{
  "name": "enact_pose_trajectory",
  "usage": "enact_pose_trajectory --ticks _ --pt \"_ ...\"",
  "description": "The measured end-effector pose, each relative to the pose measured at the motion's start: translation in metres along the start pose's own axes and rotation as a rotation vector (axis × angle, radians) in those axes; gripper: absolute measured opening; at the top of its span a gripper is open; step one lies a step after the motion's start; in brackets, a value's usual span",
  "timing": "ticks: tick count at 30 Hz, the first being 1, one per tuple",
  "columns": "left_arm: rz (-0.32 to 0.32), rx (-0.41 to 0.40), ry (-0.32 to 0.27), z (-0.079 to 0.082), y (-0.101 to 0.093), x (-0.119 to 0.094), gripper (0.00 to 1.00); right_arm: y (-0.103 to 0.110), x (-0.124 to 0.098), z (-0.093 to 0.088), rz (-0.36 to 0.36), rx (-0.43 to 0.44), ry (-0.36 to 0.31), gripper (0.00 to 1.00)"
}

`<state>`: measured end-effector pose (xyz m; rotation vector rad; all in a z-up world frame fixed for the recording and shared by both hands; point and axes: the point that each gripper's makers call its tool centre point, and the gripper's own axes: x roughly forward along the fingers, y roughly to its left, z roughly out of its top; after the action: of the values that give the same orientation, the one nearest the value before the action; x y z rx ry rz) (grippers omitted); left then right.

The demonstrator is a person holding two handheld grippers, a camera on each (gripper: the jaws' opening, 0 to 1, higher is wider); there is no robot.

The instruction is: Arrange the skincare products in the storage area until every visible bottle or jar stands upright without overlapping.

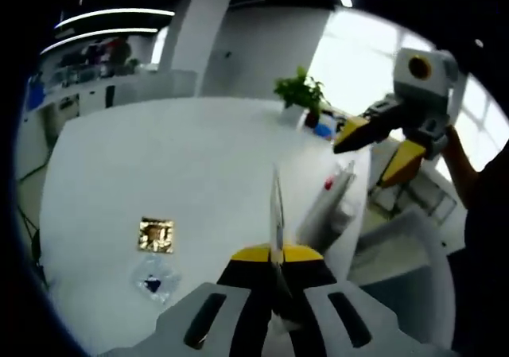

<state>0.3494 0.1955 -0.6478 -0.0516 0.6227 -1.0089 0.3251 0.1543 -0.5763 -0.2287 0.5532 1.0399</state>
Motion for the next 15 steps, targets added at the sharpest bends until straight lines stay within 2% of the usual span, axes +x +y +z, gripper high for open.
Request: enact_pose_trajectory --ticks 8,14,15 --pt "-0.01 -0.011 -0.002 -0.008 -0.012 -0.006 0.0 0.024 -0.001 -0.021 0.017 0.034 0.013 0.28" --pt "-0.025 0.012 0.01 -0.012 -0.024 -0.008 0.0 0.036 0.003 -0.05 0.007 0.077 0.043 0.28" --pt "-0.029 0.014 0.013 -0.012 -0.025 -0.008 0.0 0.042 0.005 -0.057 0.021 0.125 0.043 0.27"
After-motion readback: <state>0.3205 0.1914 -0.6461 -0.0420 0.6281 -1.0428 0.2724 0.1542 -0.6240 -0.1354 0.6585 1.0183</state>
